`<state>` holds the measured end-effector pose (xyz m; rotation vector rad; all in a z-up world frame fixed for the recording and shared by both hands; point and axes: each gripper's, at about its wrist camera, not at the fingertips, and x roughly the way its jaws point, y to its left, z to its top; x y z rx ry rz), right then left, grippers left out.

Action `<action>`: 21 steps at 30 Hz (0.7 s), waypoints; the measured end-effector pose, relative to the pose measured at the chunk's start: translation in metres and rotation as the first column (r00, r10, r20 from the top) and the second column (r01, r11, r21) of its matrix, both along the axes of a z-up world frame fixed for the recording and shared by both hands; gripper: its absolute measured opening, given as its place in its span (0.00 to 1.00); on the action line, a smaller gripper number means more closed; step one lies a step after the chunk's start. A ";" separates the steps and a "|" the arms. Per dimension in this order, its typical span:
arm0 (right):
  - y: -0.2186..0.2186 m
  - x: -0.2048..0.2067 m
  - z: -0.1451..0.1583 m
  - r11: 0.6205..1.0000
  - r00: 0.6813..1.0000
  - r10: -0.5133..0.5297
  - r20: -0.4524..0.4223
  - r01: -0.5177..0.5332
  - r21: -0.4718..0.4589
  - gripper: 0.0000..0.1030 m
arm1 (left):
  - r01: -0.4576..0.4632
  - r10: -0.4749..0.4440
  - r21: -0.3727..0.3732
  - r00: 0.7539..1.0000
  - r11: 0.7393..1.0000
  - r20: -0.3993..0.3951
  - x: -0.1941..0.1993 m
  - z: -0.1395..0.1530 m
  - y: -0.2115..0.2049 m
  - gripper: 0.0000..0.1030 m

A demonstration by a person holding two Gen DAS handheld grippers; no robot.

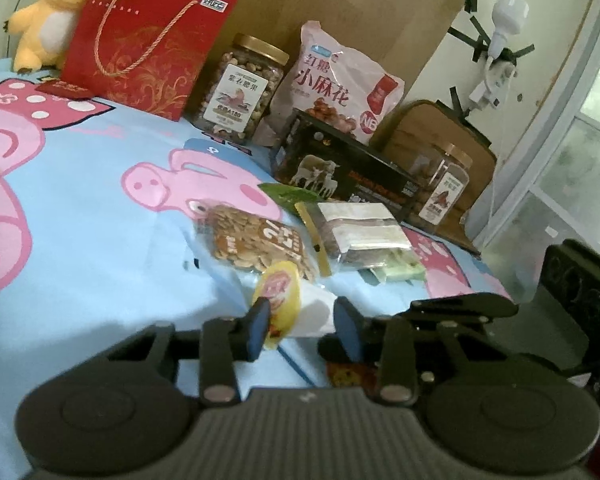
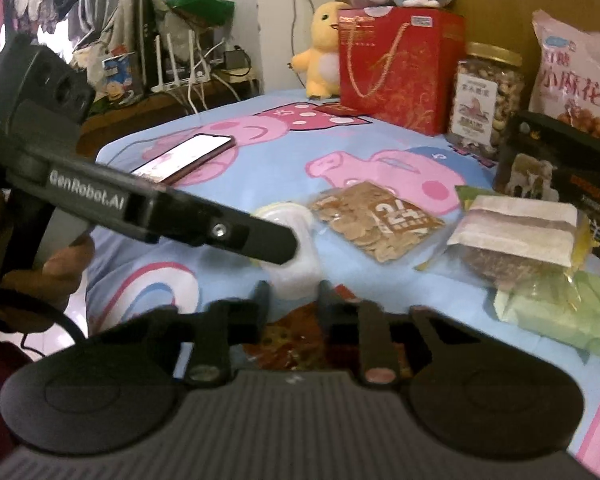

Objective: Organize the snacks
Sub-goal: 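Close the left tool on the white cup and lift it, then carry the white cup into the black box and open the left tool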

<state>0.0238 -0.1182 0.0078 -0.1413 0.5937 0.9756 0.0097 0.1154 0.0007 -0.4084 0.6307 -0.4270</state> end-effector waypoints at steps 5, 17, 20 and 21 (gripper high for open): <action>-0.007 -0.001 0.000 1.000 1.000 -0.014 -0.002 0.014 0.007 0.11 | 0.001 -0.001 0.025 1.000 1.000 -0.002 0.005 0.000 -0.009 0.33; -0.005 0.003 0.002 1.000 0.999 -0.004 0.055 0.005 -0.022 0.45 | -0.019 0.018 0.034 0.999 0.999 0.035 0.003 0.008 -0.007 0.69; -0.001 0.008 0.000 1.000 0.999 0.008 0.037 -0.007 -0.026 0.45 | 0.017 -0.017 0.039 1.000 0.999 0.006 0.011 0.003 -0.012 0.52; 0.001 0.009 -0.001 1.000 0.999 0.013 0.030 -0.012 -0.028 0.45 | 0.029 -0.029 0.041 0.999 0.999 -0.014 0.014 -0.001 -0.015 0.46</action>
